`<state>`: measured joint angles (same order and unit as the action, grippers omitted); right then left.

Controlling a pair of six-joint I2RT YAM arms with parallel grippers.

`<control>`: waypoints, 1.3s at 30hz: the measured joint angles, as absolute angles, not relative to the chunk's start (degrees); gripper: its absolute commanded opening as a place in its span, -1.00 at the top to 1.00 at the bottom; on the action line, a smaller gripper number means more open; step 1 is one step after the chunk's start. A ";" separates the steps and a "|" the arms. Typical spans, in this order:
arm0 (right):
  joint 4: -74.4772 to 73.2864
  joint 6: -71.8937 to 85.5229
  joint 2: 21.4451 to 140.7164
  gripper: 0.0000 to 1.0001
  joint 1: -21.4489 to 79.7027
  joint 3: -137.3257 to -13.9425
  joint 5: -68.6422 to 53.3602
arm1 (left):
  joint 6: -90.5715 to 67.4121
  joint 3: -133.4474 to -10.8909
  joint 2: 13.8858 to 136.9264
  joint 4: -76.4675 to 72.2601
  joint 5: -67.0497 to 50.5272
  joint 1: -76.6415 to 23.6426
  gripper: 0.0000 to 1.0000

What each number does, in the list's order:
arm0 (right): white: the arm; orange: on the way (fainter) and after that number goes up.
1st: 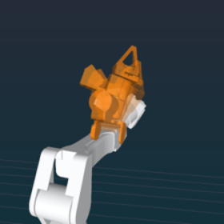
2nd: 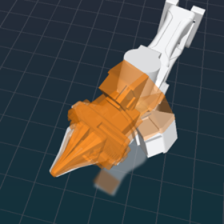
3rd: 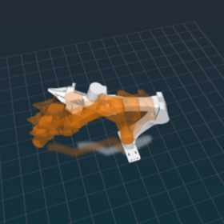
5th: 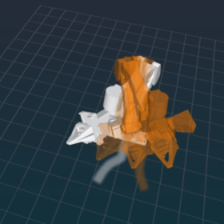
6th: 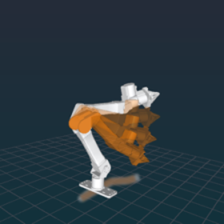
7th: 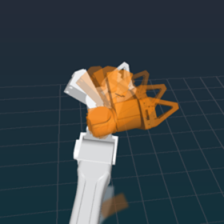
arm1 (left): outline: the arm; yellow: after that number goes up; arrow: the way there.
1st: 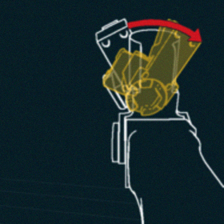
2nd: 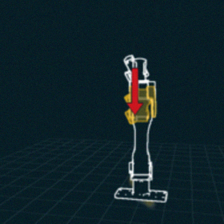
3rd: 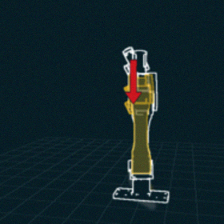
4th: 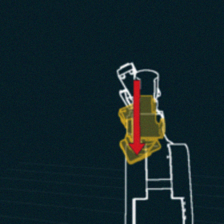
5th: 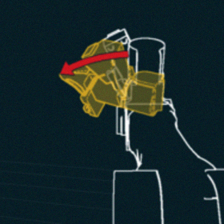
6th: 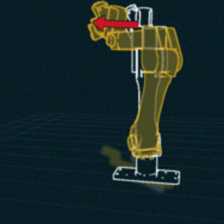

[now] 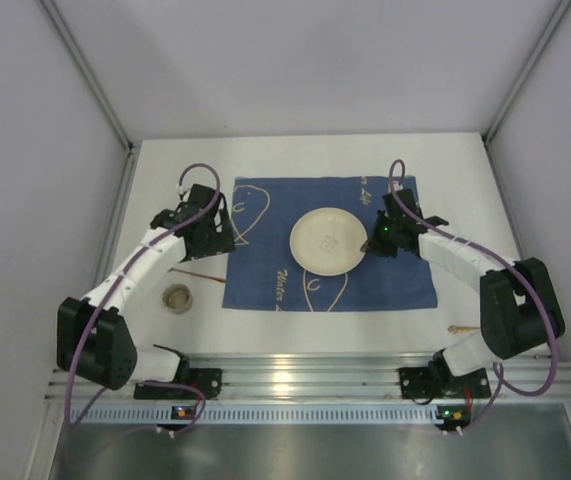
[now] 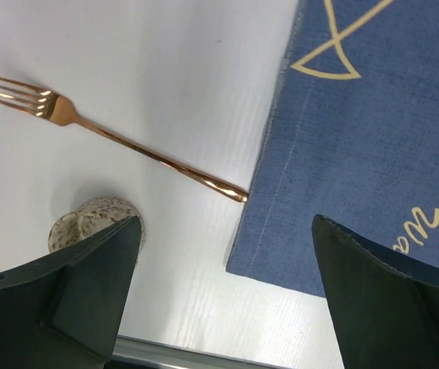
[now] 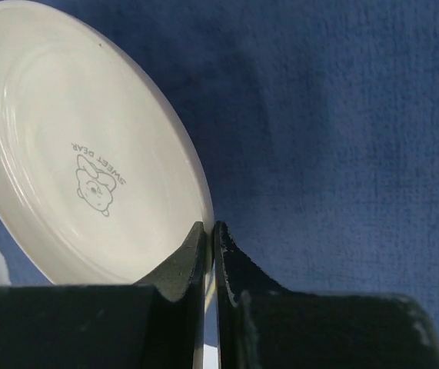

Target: Set the dinner table for one person

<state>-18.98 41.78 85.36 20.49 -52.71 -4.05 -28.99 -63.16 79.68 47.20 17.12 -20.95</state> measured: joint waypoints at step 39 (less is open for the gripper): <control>-28.82 36.21 77.47 -0.70 22.48 -53.36 -2.20 | -40.25 -48.64 74.81 45.47 5.67 5.21 -0.58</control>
<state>-28.82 36.21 77.47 22.48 -53.36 -2.20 -40.25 -48.64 74.81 45.47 5.67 5.21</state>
